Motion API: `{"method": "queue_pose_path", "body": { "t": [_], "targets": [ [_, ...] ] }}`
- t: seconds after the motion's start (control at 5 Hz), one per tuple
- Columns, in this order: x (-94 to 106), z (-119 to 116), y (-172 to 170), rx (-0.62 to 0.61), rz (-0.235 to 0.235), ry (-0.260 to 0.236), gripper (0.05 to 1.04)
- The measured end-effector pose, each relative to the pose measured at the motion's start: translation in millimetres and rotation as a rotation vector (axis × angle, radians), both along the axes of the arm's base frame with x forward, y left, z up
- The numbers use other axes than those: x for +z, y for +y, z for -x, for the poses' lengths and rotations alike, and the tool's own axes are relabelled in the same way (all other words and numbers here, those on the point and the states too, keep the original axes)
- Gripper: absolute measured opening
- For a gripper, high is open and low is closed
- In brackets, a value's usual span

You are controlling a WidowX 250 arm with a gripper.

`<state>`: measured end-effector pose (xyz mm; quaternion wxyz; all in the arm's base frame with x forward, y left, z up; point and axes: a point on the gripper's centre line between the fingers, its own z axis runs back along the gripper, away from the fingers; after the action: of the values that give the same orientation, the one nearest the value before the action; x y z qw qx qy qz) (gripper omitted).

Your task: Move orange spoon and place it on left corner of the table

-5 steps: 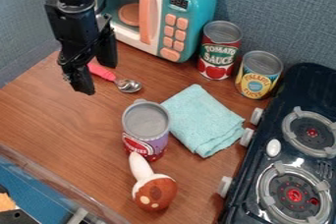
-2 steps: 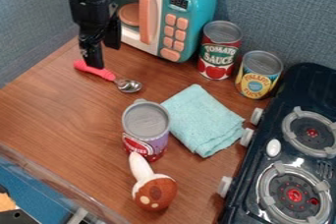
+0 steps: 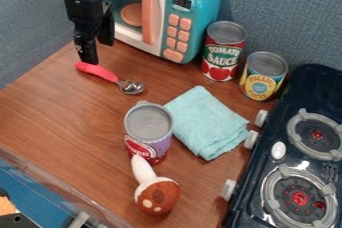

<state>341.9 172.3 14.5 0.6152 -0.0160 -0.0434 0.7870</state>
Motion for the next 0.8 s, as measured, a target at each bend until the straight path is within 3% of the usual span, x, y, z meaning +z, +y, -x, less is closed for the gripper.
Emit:
{"method": "queue_pose_path", "body": {
  "t": [0.6,0.8],
  "targets": [
    [-38.6,9,4,-0.058,0.034,0.088,1.0],
    [-38.4,5,8,-0.05,0.024,0.076,0.941]
  ]
}}
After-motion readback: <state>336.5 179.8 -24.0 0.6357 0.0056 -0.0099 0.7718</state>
